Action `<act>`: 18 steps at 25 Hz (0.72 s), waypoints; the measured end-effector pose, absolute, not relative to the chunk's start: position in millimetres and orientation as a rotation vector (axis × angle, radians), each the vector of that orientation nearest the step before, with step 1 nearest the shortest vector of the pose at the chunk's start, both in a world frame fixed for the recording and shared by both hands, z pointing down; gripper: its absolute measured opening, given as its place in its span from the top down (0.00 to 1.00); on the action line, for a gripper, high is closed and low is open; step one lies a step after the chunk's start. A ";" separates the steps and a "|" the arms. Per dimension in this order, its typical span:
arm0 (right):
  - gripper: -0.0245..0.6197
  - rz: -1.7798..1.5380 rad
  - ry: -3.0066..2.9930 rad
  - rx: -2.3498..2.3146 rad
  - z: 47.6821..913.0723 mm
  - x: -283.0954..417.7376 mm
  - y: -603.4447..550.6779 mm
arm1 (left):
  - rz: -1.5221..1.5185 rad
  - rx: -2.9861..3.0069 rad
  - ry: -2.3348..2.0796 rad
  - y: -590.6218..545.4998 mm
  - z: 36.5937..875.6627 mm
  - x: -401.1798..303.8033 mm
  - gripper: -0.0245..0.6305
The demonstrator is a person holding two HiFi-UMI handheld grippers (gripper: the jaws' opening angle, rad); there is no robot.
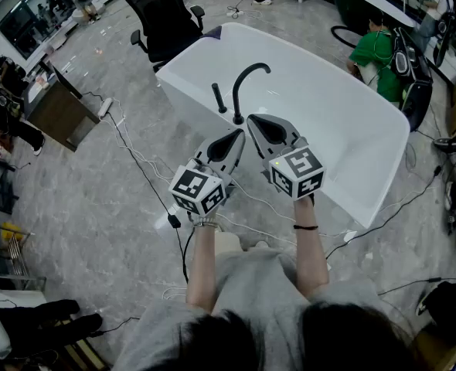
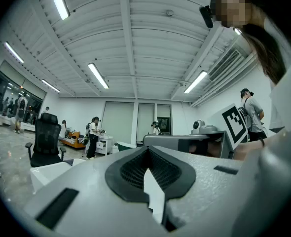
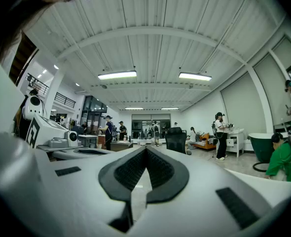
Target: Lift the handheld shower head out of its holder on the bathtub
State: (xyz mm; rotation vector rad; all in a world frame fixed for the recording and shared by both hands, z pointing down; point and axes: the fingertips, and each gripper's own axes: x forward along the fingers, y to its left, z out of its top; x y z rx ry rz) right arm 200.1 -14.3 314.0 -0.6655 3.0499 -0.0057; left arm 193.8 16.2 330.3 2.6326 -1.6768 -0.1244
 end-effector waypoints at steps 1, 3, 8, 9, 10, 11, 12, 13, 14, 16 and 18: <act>0.96 -0.004 3.048 -0.668 313.7 201.1 -15.4 | -0.123 2.635 -1.675 15.1 329.9 194.7 0.96; 0.96 -0.002 3.047 -0.673 313.3 203.3 -17.1 | -0.121 2.638 -1.672 13.5 328.9 196.5 0.96; 0.96 0.012 3.052 -0.682 313.8 206.5 -19.7 | -0.120 2.642 -1.666 9.4 327.8 198.7 0.96; 0.96 0.016 3.055 -0.684 314.8 206.5 -20.5 | -0.121 2.641 -1.665 8.3 328.9 198.7 0.96; 0.96 0.020 3.056 -0.685 315.8 206.6 -21.3 | -0.123 2.640 -1.664 7.3 330.0 198.8 0.96; 0.96 0.023 3.056 -0.686 316.2 207.0 -22.2 | -0.124 2.638 -1.663 6.4 331.2 199.3 0.96; 0.96 0.023 3.056 -0.687 316.4 207.7 -23.3 | -0.122 2.636 -1.660 5.6 332.4 200.4 0.96; 0.96 0.021 3.056 -0.689 316.4 208.6 -24.4 | -0.118 2.634 -1.655 4.9 333.9 202.0 0.96; 0.96 0.019 3.055 -0.691 316.8 209.4 -25.5 | -0.113 2.632 -1.649 4.5 335.7 203.6 0.96; 0.96 0.008 3.054 -0.696 318.7 208.8 -27.0 | -0.101 2.625 -1.643 4.6 339.6 204.0 0.96; 0.96 -0.014 3.049 -0.697 321.9 204.8 -27.9 | -0.097 2.613 -1.647 5.1 343.4 199.8 0.96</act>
